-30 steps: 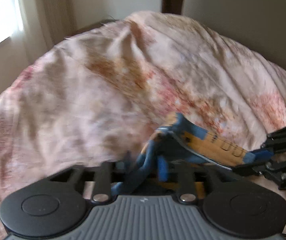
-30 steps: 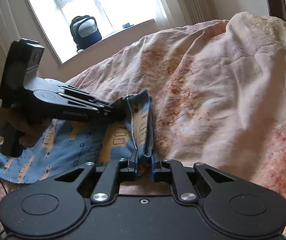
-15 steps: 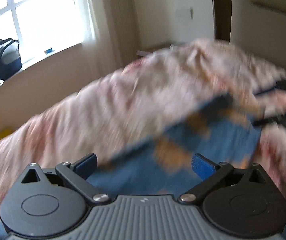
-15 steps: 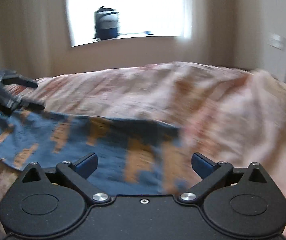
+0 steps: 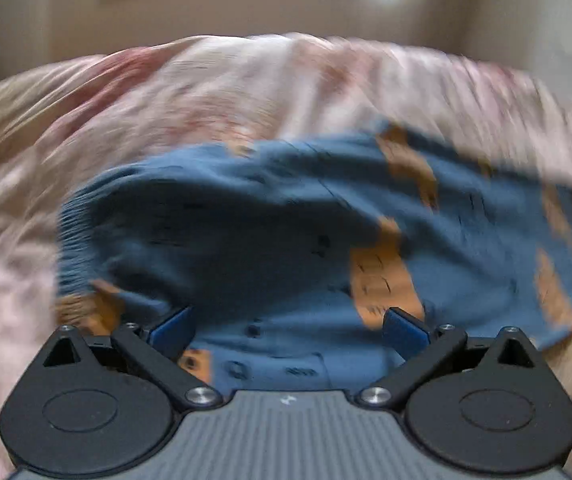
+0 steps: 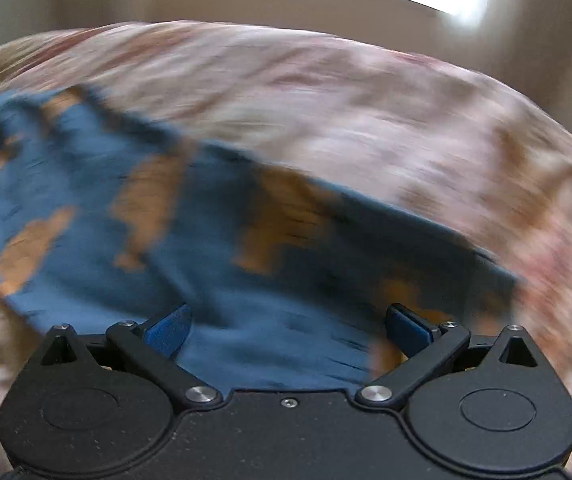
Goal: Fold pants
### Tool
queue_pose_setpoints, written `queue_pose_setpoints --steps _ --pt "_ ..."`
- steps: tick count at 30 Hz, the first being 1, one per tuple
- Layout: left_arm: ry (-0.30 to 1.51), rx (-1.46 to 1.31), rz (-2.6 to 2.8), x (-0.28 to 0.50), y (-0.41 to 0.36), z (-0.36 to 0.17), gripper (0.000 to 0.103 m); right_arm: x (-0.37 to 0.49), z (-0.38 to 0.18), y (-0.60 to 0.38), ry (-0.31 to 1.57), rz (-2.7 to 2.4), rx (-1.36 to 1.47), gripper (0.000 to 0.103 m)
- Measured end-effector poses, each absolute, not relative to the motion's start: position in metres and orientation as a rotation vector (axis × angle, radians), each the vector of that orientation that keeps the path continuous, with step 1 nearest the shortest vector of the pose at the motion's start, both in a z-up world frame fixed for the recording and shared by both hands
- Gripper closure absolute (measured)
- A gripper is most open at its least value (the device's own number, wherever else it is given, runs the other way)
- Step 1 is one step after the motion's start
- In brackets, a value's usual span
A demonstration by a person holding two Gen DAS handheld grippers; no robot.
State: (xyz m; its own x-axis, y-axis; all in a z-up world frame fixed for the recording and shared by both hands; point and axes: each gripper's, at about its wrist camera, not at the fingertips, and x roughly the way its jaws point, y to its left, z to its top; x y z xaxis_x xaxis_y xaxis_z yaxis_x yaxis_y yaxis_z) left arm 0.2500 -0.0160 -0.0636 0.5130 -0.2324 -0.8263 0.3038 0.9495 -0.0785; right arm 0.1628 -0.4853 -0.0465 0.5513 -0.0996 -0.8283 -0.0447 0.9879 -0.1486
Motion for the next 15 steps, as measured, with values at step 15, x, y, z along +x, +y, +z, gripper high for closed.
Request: queue_pose_setpoints --steps 15 --pt "0.889 -0.482 -0.004 0.216 0.122 -0.054 0.000 0.328 -0.003 -0.218 0.797 0.697 -0.068 0.001"
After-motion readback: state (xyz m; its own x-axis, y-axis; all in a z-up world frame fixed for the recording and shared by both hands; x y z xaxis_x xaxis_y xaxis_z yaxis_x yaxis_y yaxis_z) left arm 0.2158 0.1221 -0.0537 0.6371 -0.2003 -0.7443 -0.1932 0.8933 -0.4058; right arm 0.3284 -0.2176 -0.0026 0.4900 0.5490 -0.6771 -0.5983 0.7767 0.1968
